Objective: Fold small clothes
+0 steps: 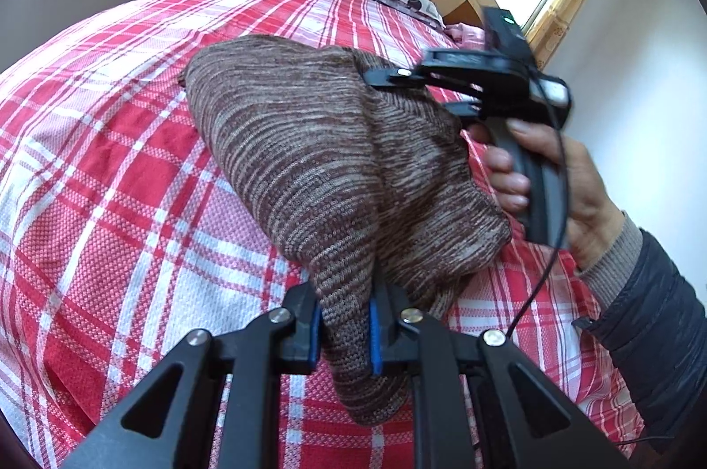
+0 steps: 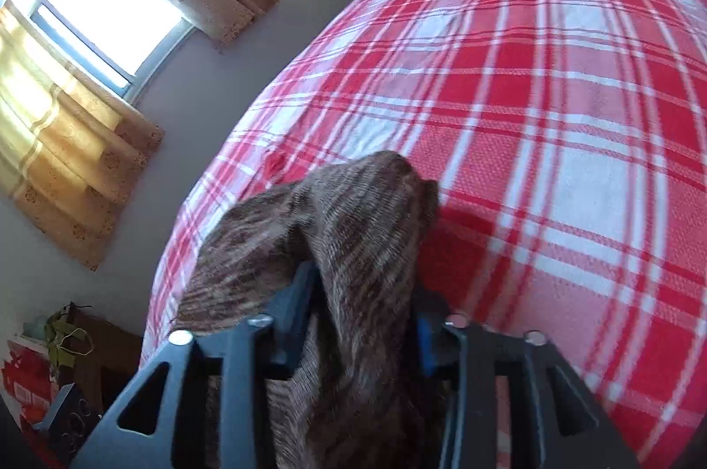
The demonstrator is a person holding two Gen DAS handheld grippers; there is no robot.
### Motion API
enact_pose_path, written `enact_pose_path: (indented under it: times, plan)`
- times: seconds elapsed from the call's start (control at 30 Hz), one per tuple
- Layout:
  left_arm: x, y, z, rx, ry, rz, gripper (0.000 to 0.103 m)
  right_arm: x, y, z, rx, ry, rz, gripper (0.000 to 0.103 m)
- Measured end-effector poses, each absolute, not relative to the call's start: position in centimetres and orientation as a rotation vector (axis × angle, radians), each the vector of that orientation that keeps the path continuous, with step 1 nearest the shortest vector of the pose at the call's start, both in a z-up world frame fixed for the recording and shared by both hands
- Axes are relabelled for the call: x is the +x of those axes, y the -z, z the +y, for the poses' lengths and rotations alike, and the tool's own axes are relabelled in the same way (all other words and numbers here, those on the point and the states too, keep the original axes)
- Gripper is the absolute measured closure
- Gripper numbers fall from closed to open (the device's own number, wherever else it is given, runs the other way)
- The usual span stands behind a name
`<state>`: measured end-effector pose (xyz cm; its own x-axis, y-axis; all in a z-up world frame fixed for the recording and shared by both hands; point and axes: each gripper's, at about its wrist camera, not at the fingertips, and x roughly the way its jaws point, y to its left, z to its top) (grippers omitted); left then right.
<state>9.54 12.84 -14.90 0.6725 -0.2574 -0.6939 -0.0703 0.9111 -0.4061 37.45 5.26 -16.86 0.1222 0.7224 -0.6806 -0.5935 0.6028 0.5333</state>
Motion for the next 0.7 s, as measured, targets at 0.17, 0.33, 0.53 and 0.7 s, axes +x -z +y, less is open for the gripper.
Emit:
enact_pose_path:
  times: [0.17, 0.33, 0.53, 0.7]
  plan:
    - [9.5, 15.4, 13.1, -0.451, 0.109, 0.828, 0.079, 34.5, 14.6, -0.7, 0.132, -0.985, 1.046, 0.054]
    - [9.6, 15.7, 13.0, -0.465, 0.1, 0.828, 0.074, 28.6, 15.1, -4.6, 0.037, -1.027, 1.087, 0.054]
    - [9.2, 15.8, 12.5, -0.451, 0.07, 0.848, 0.061, 25.0, 17.3, -4.2, -0.09, -0.969, 1.076, 0.091]
    - [8.3, 12.6, 13.3, -0.373, -0.009, 0.736, 0.027, 23.1, 15.6, -6.1, -0.185, -0.888, 1.042, 0.092]
